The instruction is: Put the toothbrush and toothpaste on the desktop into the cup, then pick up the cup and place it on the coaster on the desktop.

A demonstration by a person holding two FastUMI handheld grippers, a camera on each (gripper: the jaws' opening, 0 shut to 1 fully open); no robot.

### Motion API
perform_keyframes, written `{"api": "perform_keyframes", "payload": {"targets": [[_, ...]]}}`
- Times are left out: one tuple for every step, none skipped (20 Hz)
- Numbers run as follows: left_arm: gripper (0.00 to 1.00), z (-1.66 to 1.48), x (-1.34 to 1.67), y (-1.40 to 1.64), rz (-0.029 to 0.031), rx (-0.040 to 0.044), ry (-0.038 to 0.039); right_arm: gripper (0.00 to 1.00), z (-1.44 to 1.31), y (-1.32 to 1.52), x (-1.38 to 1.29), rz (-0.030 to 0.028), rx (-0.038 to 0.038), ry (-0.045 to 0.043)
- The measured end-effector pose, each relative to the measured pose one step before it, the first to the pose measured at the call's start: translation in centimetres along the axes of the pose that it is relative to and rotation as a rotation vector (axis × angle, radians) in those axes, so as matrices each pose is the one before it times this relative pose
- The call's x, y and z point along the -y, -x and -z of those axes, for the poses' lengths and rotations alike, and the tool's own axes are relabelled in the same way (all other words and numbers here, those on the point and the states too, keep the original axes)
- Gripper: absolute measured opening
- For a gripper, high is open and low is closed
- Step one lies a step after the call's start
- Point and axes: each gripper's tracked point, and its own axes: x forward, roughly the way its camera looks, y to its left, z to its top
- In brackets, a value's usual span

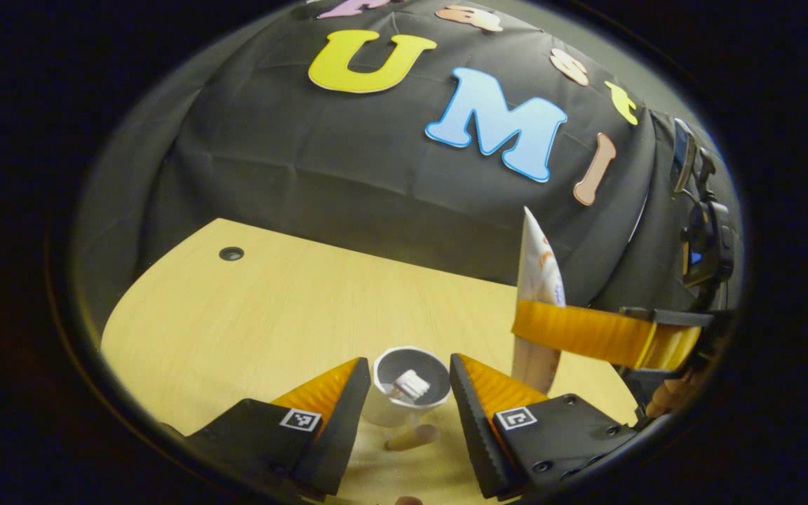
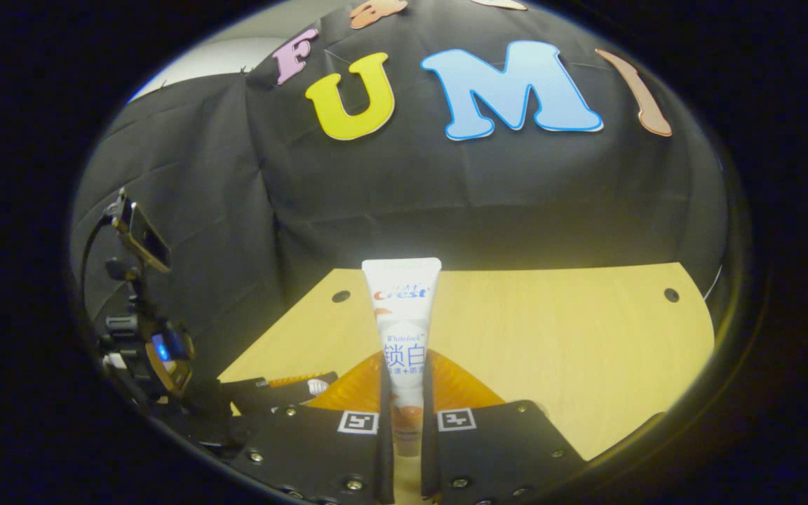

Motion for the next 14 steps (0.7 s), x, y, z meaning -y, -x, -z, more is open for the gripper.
{"api": "perform_keyframes", "payload": {"targets": [[0.80,0.262,-0.235,0.443,-0.00364,-0.00328,0.00347,0.16,-0.477,-0.594,-0.296,-0.00950,0.01160,0.00584],[0.80,0.120,-0.159,0.368,-0.00184,-0.00420,0.00425,0.16,-0.231,-0.536,-0.294,-0.00856,0.01108,0.00624],[0.71,0.166,-0.266,0.421,-0.00643,-0.00351,0.00365,0.16,-0.212,-0.570,-0.289,-0.00908,0.01115,0.00858],[0.80,0.112,-0.251,0.385,-0.00290,-0.00049,0.00396,0.16,-0.071,-0.653,-0.293,-0.00317,0.01031,0.00979],[0.76,0.258,-0.184,0.400,-0.00115,-0.00310,0.00234,0.16,-0.031,-0.592,-0.271,-0.00454,0.00357,0.01026],[0.80,0.173,-0.017,0.401,0.00618,-0.00616,0.00236,0.16,0.188,-0.662,-0.215,-0.00755,0.00511,0.00827],[0.92,0.249,-0.045,0.439,0.00046,-0.00842,0.00032,0.16,0.222,-0.569,-0.136,-0.00591,0.00134,0.00670],[0.96,0.344,-0.267,0.082,0.00233,-0.00349,0.00049,0.16,0.335,-0.504,-0.186,-0.00196,-0.00074,0.00351],[0.96,0.346,0.015,0.314,0.00271,-0.00793,0.00204,0.16,0.327,-0.804,-0.245,-0.00092,-0.00470,0.00683],[0.96,0.394,-0.162,0.210,-0.00129,-0.00778,0.00331,0.16,0.383,-0.636,-0.037,0.00173,-0.00572,0.00837],[0.96,0.239,-0.110,0.352,0.00215,-0.00574,0.00593,0.16,0.460,-0.492,-0.145,0.00135,-0.00911,0.00784],[0.96,0.308,-0.122,0.197,0.00135,-0.00671,0.00563,0.16,0.375,-0.552,0.008,0.00255,-0.00691,0.00961],[0.96,0.288,-0.216,0.265,-0.00083,-0.00509,0.00562,0.16,0.348,-0.315,0.073,0.00685,-0.00811,0.00983],[0.96,0.190,-0.193,0.049,0.00039,-0.00464,0.00471,0.16,0.423,-0.337,0.084,0.00730,-0.00783,0.00782]]}}
